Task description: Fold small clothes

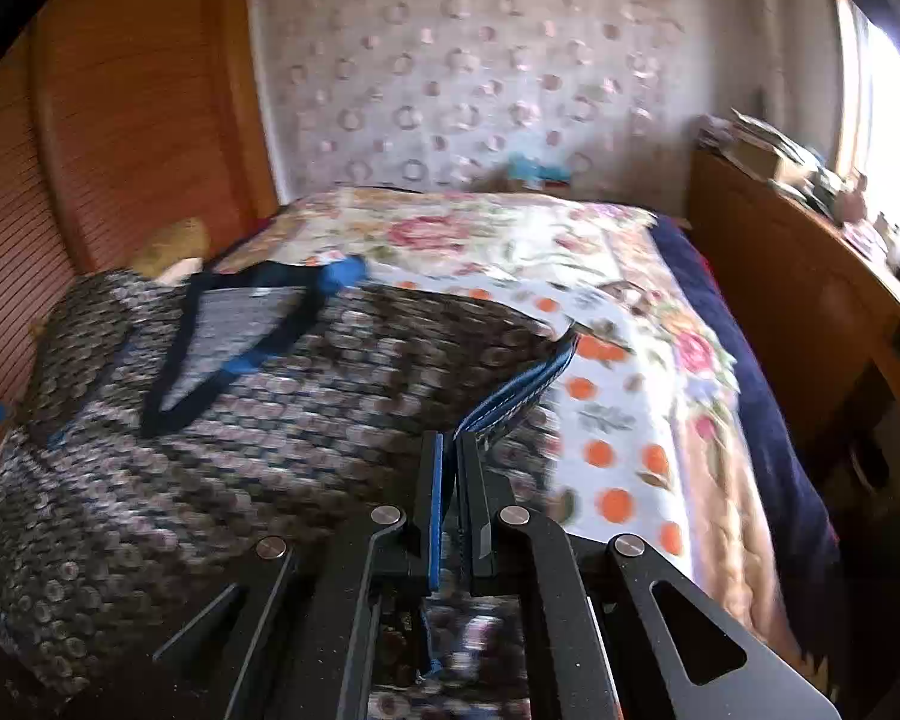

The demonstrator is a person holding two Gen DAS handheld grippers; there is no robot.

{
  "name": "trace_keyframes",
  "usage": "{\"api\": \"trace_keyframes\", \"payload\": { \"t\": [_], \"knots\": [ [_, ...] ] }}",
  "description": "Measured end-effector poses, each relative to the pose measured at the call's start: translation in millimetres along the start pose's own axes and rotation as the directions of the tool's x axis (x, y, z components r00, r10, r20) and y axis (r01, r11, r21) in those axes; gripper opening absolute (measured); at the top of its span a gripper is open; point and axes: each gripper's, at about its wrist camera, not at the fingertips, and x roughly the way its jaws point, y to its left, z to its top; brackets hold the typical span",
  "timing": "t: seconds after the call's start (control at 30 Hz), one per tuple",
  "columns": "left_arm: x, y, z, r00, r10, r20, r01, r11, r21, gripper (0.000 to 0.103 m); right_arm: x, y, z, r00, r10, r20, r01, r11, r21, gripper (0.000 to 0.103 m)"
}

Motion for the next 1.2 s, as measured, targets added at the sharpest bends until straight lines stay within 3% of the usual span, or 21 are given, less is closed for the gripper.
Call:
{"api": "trace_keyframes", "payload": {
  "t": [0.17,0.27,0.3,0.37,0.47,0.63,0.83,0.9,0.97,1.07,1.2],
  "knots": [
    [0,1,-2,1.0,-0.003,-0.003,0.003,1.0,-0.006,0.102,5,25,-6,0.995,0.09,-0.05,-0.093,0.993,-0.068,0.004],
    [0,1,-2,1.0,-0.003,-0.003,0.003,1.0,-0.007,0.102,9,33,-9,0.993,0.092,-0.07,-0.1,0.989,-0.113,0.006],
    [0,1,-2,1.0,-0.004,-0.002,0.004,1.0,-0.007,0.102,11,34,-9,0.993,0.088,-0.078,-0.097,0.988,-0.12,0.009],
    [0,0,-2,1.0,-0.001,-0.001,0.001,1.0,-0.007,0.102,16,30,-6,0.995,0.07,-0.076,-0.079,0.989,-0.126,0.028],
    [0,3,-3,1.0,0.001,0.0,-0.001,1.0,-0.012,0.102,24,12,-3,0.997,0.018,-0.073,-0.025,0.995,-0.094,0.045],
    [0,5,-4,1.0,-0.001,-0.001,0.001,1.0,-0.024,0.102,49,-23,0,0.991,-0.034,-0.128,0.034,0.999,-0.003,0.045],
    [0,6,-6,1.0,0.001,-0.003,-0.001,1.0,-0.018,0.102,94,-38,6,0.966,-0.039,-0.257,0.039,0.999,-0.005,0.045],
    [0,6,-6,1.0,0.003,-0.003,-0.003,1.0,-0.019,0.102,93,-31,7,0.97,-0.053,-0.235,0.041,0.998,-0.056,0.038],
    [0,8,-7,1.0,0.006,-0.004,-0.006,1.0,-0.022,0.102,93,-29,8,0.971,-0.044,-0.236,0.031,0.998,-0.059,0.019],
    [0,10,-7,1.0,0.007,-0.004,-0.007,1.0,-0.031,0.102,92,-31,6,0.972,-0.032,-0.231,0.018,0.998,-0.061,0.006],
    [-1,10,-7,1.0,0.009,-0.003,-0.01,1.0,-0.03,0.102,87,-40,5,0.972,-0.019,-0.233,0.007,0.999,-0.051,0.001]
  ]
}}
